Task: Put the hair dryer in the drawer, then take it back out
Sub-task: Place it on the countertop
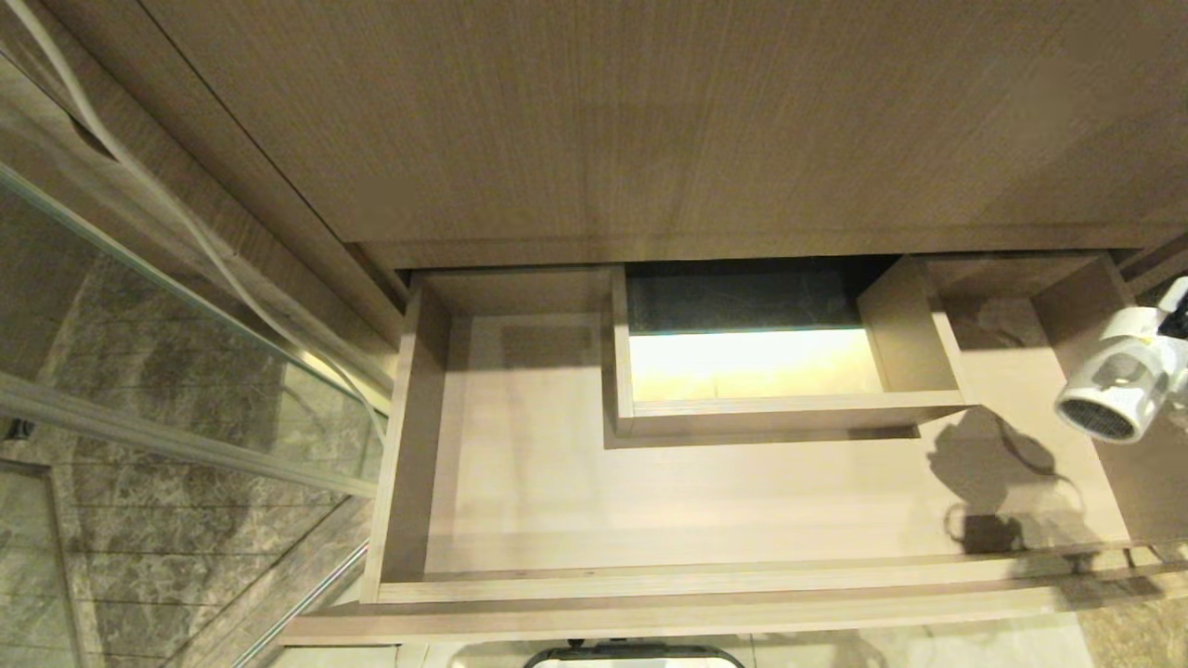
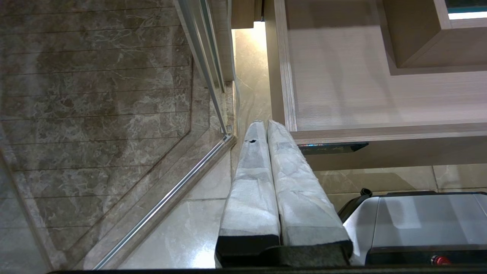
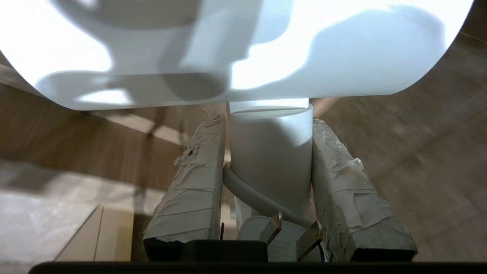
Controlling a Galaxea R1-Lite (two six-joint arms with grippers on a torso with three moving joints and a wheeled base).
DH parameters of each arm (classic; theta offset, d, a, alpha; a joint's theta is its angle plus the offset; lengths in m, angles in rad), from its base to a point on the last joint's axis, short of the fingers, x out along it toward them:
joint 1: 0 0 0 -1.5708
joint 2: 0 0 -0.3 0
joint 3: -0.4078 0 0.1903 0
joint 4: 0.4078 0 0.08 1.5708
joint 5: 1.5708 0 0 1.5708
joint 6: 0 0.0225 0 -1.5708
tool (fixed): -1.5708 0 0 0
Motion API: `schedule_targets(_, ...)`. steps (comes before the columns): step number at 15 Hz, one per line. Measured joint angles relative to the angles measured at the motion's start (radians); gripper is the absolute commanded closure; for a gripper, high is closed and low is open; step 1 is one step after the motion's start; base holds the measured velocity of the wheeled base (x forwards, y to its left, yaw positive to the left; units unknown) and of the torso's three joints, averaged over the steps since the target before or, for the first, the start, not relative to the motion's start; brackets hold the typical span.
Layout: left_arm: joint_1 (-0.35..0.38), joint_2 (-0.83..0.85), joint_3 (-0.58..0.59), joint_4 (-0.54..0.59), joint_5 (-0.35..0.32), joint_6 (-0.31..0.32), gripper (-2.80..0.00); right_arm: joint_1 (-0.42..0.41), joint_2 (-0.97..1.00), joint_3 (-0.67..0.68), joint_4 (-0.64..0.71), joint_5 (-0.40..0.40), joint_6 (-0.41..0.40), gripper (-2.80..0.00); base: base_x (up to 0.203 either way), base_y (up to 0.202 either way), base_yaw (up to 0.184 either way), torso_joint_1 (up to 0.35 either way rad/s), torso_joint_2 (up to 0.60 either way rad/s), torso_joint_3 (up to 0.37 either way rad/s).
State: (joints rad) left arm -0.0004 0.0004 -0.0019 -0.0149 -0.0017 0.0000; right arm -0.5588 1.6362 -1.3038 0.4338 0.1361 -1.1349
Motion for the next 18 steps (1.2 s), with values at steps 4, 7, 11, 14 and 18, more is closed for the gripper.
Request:
schedule_targets(4,0.0,0.0,0.0,0.0,0.0,0.0,0.0,-0.027,-0.153,0.068,0.036,-0.004,0.024,0.0,0.0,0.0,0.0,0.0,0.0,0.0)
schedule_targets(7,0.0,0.0,0.001,0.0,0.0,0.0,0.0,-0.038,-0.242,0.095,0.075,0.012,0.076,0.0,0.0,0.0,0.0,0.0,0.0,0.0)
schedule_targets(11,0.0,0.0,0.001,0.0,0.0,0.0,0.0,-0.043,-0.333,0.122,0.168,0.037,0.146,0.0,0.0,0.0,0.0,0.0,0.0,0.0)
schedule_targets(14,0.0,0.0,0.001,0.0,0.0,0.0,0.0,-0.045,-0.364,0.132,0.219,0.081,0.152,0.0,0.0,0.0,0.0,0.0,0.0,0.0)
schedule_targets(18,0.0,0.0,0.0,0.0,0.0,0.001,0.0,-0.047,-0.375,0.124,0.209,0.083,0.161,0.0,0.0,0.0,0.0,0.0,0.0,0.0)
